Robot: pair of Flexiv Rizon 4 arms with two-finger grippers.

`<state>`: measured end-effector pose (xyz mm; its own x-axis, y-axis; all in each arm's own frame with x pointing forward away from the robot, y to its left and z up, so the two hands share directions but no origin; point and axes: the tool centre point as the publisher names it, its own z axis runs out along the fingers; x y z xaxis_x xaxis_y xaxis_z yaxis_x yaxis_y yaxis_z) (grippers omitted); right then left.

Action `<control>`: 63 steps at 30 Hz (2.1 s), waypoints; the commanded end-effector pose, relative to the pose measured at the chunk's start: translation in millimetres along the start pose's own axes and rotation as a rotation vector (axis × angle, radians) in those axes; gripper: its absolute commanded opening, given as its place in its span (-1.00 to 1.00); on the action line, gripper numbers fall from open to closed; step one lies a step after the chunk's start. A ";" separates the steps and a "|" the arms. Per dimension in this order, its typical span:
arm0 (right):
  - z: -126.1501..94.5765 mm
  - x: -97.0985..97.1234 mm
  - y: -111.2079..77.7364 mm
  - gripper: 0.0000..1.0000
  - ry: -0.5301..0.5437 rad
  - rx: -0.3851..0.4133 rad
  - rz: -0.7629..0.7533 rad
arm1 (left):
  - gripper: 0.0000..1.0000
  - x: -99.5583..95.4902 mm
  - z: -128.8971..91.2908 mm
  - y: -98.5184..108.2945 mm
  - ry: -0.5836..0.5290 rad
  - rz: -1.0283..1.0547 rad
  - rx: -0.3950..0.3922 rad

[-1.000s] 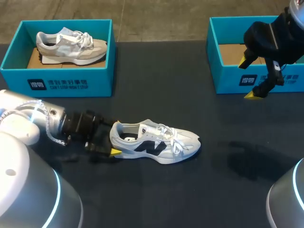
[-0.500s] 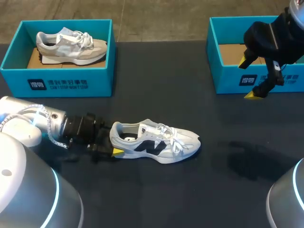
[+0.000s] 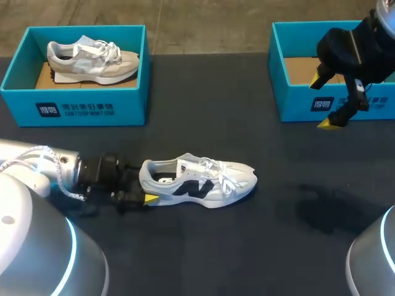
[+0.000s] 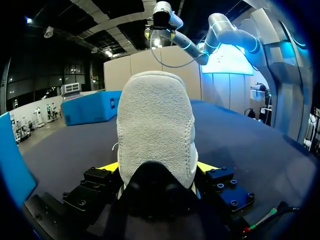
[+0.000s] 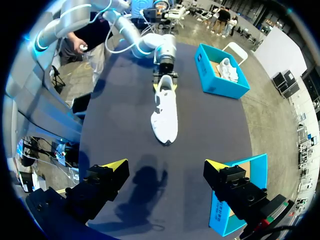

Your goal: Take the shoe out of the shoebox, open the shoe tongue, remove and reinsert the insole, then place the shoe into the shoebox

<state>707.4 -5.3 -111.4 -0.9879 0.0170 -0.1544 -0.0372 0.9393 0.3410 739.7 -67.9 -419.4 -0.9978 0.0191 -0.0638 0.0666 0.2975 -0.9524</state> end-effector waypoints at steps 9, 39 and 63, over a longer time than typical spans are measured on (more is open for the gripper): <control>0.8 -2.4 1.5 1.00 0.005 0.003 0.001 | -1.00 3.4 -7.6 5.1 -0.003 -0.009 0.009; 17.3 -11.1 60.2 1.00 -0.020 0.184 0.422 | -1.00 3.4 -7.6 5.1 -0.003 -0.009 0.009; 77.6 -16.0 105.4 1.00 -0.093 0.310 0.769 | -1.00 3.4 -7.6 5.1 -0.003 -0.009 0.009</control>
<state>722.5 109.3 -143.3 -0.7050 0.7064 -0.0623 0.6776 0.6970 0.2346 737.6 -62.0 -419.2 -0.9984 0.0159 -0.0543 0.0565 0.2889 -0.9557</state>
